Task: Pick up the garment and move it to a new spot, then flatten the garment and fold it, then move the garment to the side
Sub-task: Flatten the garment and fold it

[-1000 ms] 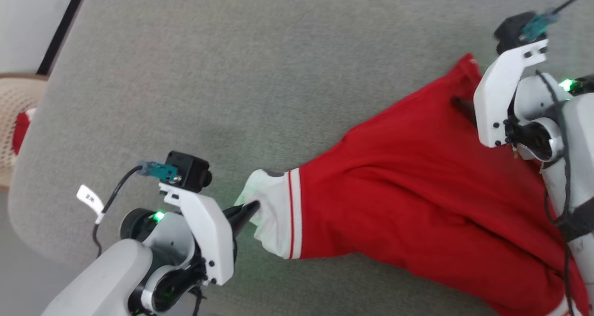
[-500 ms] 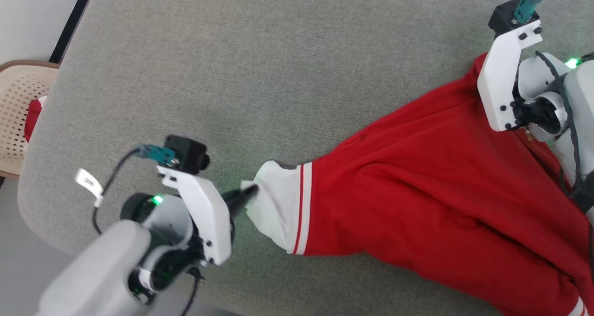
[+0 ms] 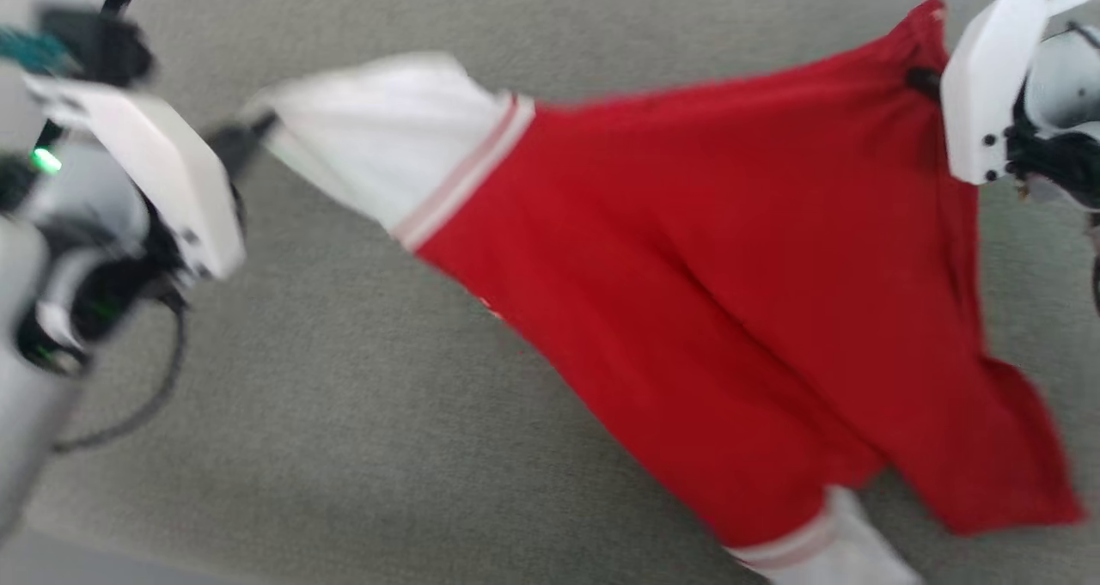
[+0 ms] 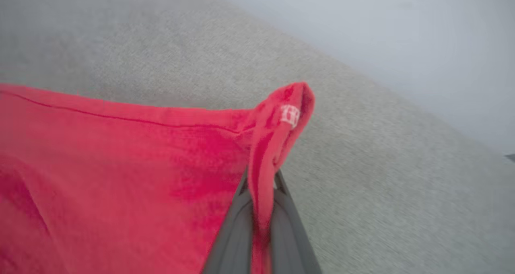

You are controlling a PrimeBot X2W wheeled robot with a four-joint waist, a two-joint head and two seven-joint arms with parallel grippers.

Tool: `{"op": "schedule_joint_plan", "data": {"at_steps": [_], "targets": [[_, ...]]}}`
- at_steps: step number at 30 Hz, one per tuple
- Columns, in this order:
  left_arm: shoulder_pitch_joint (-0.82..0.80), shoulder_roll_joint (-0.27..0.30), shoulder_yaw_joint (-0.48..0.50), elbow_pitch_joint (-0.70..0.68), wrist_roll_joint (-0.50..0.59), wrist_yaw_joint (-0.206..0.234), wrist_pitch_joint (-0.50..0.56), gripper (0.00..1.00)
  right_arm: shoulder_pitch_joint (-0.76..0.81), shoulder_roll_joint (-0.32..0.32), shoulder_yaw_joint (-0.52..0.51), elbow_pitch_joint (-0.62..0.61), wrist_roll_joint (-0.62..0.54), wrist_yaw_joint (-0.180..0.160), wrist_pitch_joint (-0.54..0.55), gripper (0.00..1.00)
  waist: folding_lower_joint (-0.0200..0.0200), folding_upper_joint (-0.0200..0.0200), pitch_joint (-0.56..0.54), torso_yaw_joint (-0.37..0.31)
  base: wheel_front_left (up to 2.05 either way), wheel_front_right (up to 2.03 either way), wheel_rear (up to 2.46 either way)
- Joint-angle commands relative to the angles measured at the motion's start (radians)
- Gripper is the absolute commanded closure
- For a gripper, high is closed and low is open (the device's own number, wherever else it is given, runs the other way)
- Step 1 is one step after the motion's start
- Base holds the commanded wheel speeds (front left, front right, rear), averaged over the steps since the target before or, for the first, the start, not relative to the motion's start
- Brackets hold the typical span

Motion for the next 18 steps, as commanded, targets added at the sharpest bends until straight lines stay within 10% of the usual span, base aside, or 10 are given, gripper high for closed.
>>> {"op": "schedule_joint_plan", "data": {"at_steps": [1, 18], "targets": [[-0.048, 0.018, 0.015, 0.014, 0.012, 0.004, 0.013, 1.00, 0.013, -0.017, -0.007, -0.032, 0.007, -0.002, -0.005, 1.00, 0.0000, -0.0001, -0.035, -0.040, 0.00, 0.00, 0.00], [-0.456, -0.033, -0.021, 0.258, 0.165, -0.092, 0.001, 1.00, -0.055, 0.044, -0.206, -0.151, -0.085, -0.002, -0.018, 1.00, 0.0000, -0.0001, -0.108, -0.149, 0.00, 0.00, 0.00]]}}
